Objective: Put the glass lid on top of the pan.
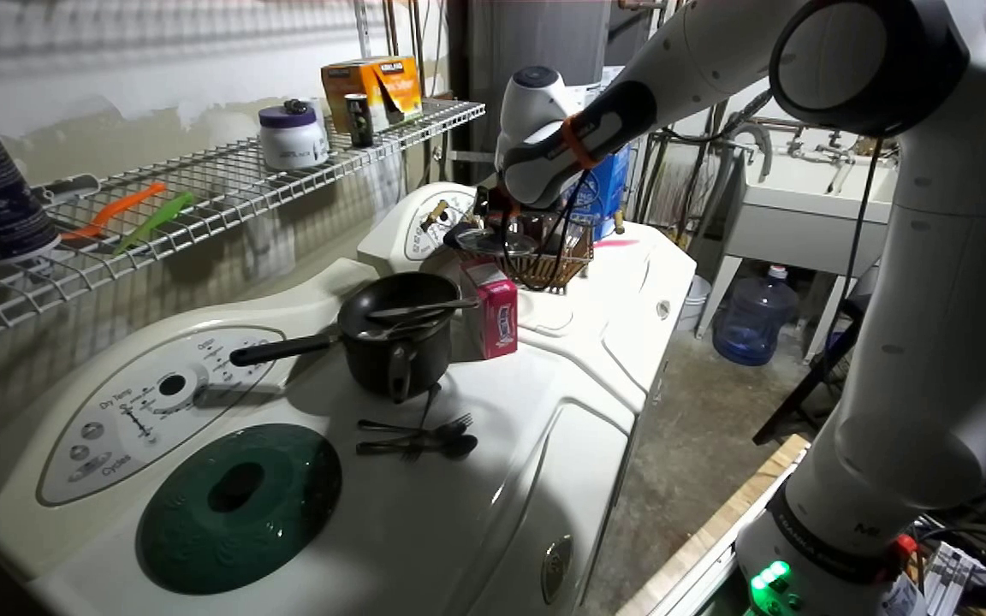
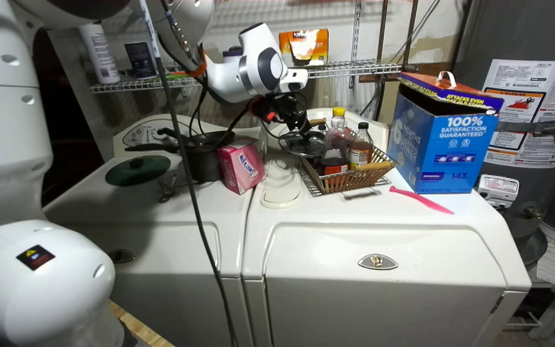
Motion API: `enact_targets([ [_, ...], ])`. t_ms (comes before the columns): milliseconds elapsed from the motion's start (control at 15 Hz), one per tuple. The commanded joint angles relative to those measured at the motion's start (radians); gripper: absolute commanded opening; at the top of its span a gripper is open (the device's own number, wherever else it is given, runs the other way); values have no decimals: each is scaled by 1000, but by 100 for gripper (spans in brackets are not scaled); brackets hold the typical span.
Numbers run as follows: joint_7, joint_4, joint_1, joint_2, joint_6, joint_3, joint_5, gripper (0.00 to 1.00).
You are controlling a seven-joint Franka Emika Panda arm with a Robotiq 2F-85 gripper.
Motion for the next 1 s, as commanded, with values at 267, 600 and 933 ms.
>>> enact_targets([
  [267,165,56,43,52,32,-38,-108,100],
  [600,245,78,58,85,65,-68,-185,100],
  [933,282,92,72,104,52,-84,-211,74],
])
